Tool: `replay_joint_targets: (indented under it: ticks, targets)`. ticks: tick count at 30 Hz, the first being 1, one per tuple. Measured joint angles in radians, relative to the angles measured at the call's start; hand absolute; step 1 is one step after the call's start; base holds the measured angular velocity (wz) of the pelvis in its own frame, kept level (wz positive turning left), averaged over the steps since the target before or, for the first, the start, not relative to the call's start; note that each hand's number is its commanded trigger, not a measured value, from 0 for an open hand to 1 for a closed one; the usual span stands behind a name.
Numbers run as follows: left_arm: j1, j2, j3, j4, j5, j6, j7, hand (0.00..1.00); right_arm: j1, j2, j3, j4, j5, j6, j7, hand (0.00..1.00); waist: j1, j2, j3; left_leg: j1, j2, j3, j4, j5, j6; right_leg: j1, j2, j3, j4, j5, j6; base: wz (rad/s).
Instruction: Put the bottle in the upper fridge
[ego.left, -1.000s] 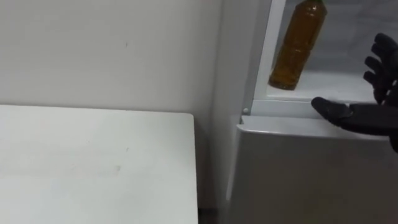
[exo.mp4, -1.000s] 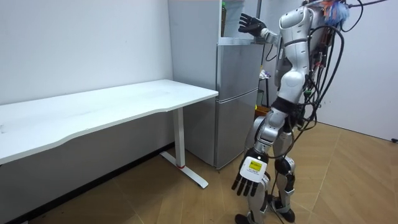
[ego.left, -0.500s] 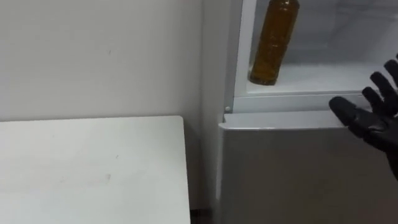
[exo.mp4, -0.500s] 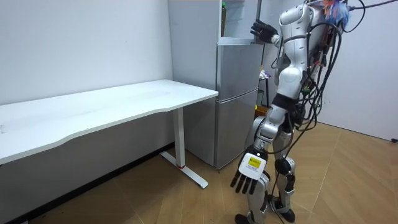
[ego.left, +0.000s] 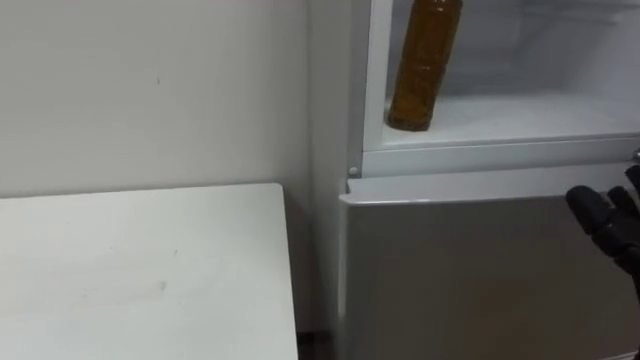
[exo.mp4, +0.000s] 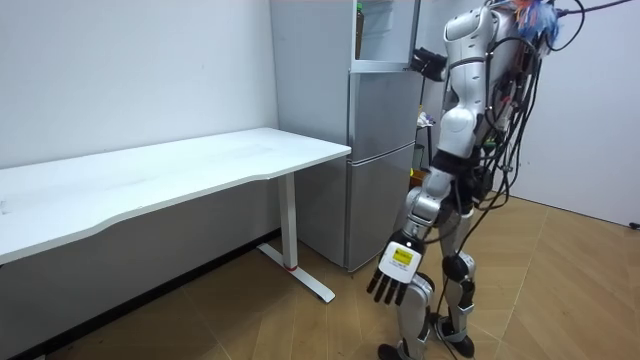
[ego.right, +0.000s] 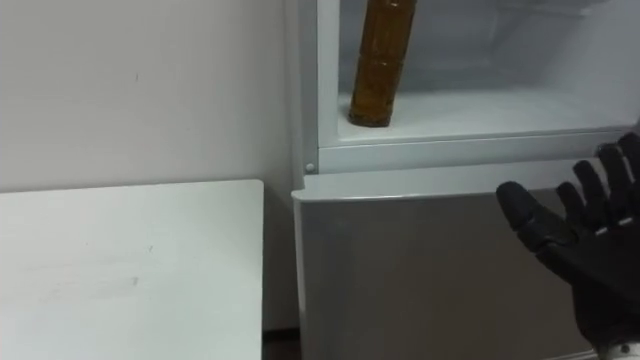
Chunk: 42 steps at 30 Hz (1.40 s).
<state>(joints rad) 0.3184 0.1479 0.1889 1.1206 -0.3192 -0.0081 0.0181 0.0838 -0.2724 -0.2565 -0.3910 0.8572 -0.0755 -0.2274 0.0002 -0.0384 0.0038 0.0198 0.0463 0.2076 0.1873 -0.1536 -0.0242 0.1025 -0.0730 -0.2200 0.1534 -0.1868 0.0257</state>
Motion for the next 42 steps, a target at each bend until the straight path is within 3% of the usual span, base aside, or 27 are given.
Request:
replay_joint_targets:
  ticks: [1,3,5,12,15,23,29,36,42]
  targets:
    - [0.000,0.000,0.000,-0.002,-0.002,-0.003,0.000,0.00,0.017,0.002,0.000,0.005,-0.001,0.000,0.000,0.00,0.000,0.005,-0.0052,0.000,0.000,0.001,-0.001,0.000,0.000,0.000,0.000,0.001,-0.001,0.000,0.000,0.00]
    - [-0.001,-0.001,0.000,-0.002,-0.002,-0.004,0.009,0.00,0.033,0.003,0.000,0.045,-0.003,0.000,0.000,0.00,-0.001,0.002,-0.0053,0.003,0.000,0.003,-0.002,0.000,0.000,0.002,0.000,0.002,-0.001,0.000,0.000,-0.02]
    - [-0.002,-0.004,-0.001,-0.002,-0.001,-0.004,0.017,0.00,0.039,0.010,0.000,0.100,-0.004,0.000,-0.001,0.00,-0.001,0.000,-0.0037,0.006,0.000,0.008,-0.003,0.000,-0.001,0.002,0.000,0.007,0.001,0.000,0.000,-0.07]
    - [-0.006,-0.010,-0.027,-0.002,-0.002,-0.006,0.020,0.00,0.080,0.047,0.011,0.243,-0.003,0.001,0.004,0.00,-0.004,0.024,-0.0002,0.009,0.003,0.011,-0.009,-0.007,-0.001,-0.007,0.001,0.012,0.015,0.000,0.000,-0.02]
    - [-0.011,-0.011,-0.027,0.002,-0.002,-0.007,0.020,0.00,0.084,0.061,0.010,0.330,-0.012,-0.001,0.005,0.00,-0.007,0.022,-0.0003,0.010,0.003,0.012,-0.007,-0.007,-0.001,-0.006,0.000,0.013,0.015,0.000,0.000,0.00]
    - [-0.017,-0.010,-0.027,-0.002,-0.002,-0.007,0.020,0.00,0.122,0.082,0.011,0.466,-0.034,-0.013,-0.093,0.00,-0.007,0.022,-0.0036,0.008,0.001,0.022,-0.006,-0.007,0.000,-0.012,-0.002,0.026,0.013,-0.003,0.003,-0.04]
    - [-0.014,-0.011,-0.028,-0.010,-0.004,-0.006,0.022,0.00,0.127,0.091,0.040,0.721,-0.042,-0.019,-0.162,0.00,-0.017,0.018,-0.0050,0.017,-0.002,0.019,-0.006,-0.008,0.001,0.005,-0.003,0.021,-0.001,-0.004,0.005,0.02]
    - [-0.022,-0.011,-0.027,-0.010,-0.008,-0.006,0.022,0.00,0.129,0.093,0.054,0.992,0.042,-0.018,-0.144,0.00,-0.023,0.019,-0.0044,0.022,-0.007,0.023,-0.016,-0.008,0.001,0.004,-0.007,0.024,-0.002,-0.006,0.008,-0.01]
    - [-0.017,-0.010,-0.026,-0.023,-0.040,-0.004,0.022,0.00,0.153,0.100,0.026,1.019,0.184,-0.018,-0.165,0.00,-0.036,0.019,-0.0036,0.030,-0.010,0.020,-0.021,-0.008,0.001,0.013,-0.008,0.024,-0.003,-0.012,0.011,0.01]
